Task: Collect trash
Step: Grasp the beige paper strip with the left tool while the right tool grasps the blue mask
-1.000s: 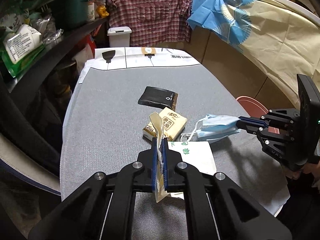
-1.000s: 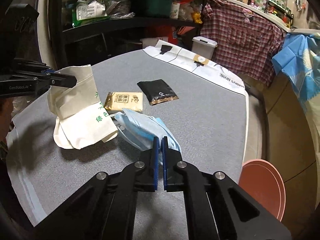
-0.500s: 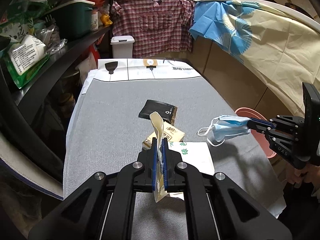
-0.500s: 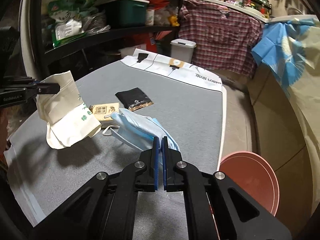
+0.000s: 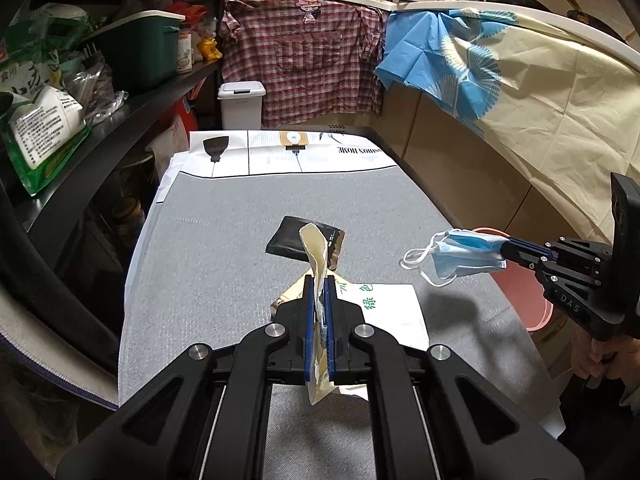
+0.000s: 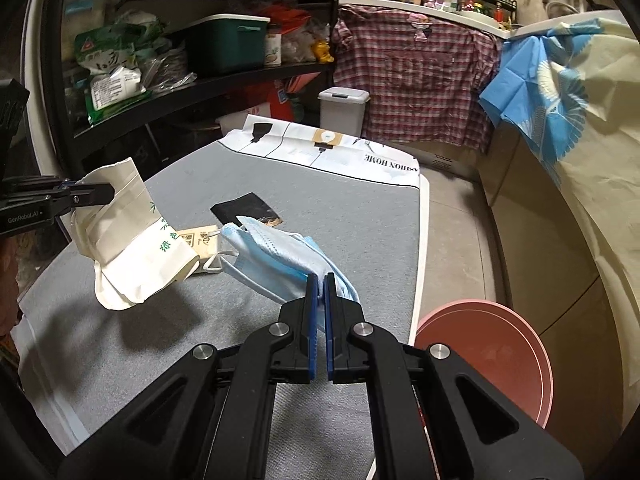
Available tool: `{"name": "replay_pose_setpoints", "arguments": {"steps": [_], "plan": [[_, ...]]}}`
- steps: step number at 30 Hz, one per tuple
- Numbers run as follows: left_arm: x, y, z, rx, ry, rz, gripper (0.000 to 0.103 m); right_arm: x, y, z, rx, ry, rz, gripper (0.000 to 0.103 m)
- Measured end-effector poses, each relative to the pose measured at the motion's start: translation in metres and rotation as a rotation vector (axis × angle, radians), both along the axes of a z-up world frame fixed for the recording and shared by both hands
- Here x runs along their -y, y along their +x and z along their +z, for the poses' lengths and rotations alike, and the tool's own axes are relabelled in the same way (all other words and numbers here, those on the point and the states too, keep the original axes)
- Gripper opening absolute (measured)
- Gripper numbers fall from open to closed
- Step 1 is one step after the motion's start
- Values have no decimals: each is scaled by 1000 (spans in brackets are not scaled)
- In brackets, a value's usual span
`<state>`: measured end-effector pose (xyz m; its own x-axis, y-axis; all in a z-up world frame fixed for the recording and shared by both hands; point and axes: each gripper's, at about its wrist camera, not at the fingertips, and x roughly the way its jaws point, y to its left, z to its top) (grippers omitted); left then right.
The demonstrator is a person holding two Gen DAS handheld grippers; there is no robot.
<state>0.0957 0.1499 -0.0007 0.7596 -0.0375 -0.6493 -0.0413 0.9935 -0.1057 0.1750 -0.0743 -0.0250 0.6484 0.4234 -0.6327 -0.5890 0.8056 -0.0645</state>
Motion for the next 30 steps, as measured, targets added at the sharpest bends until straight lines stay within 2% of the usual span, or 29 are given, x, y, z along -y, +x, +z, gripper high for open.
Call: {"name": "replay_pose_setpoints", "arguments": {"steps": [30], "plan": [[55,38,14,36,-27,-71,5,64,25,26,15,105,-197,3]]}}
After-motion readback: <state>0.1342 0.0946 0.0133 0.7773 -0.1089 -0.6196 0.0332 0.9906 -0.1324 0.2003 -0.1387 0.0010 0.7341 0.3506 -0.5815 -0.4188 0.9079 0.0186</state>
